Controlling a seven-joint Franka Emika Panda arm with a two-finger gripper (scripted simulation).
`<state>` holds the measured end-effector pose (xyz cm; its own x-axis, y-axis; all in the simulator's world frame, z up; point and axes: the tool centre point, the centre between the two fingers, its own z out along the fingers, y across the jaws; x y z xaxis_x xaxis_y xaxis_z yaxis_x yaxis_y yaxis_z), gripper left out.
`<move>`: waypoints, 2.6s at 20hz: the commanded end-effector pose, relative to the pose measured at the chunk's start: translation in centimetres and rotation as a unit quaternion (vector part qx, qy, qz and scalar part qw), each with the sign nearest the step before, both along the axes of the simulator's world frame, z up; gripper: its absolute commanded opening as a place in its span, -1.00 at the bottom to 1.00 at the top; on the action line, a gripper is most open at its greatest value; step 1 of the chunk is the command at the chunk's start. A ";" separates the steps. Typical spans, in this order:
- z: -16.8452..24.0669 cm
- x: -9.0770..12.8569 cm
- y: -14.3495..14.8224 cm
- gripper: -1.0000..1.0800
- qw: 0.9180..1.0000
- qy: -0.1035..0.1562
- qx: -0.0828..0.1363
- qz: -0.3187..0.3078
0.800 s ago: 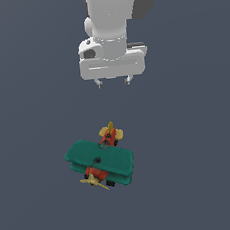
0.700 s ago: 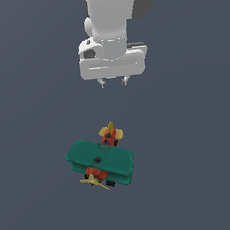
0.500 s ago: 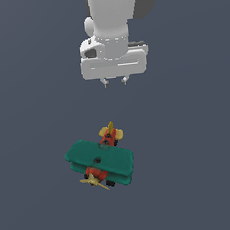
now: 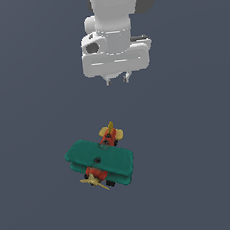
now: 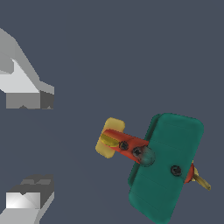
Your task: Pick up the object and move it to a goal position.
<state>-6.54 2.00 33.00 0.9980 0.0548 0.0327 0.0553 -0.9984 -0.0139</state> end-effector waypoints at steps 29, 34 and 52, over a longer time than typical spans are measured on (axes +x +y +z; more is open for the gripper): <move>19.1 0.6 -2.9 0.23 0.971 -0.210 0.102 0.045; 22.4 0.1 -4.1 0.23 0.959 -0.249 0.128 0.052; 31.3 -2.0 -10.7 0.23 0.896 -0.374 0.230 0.066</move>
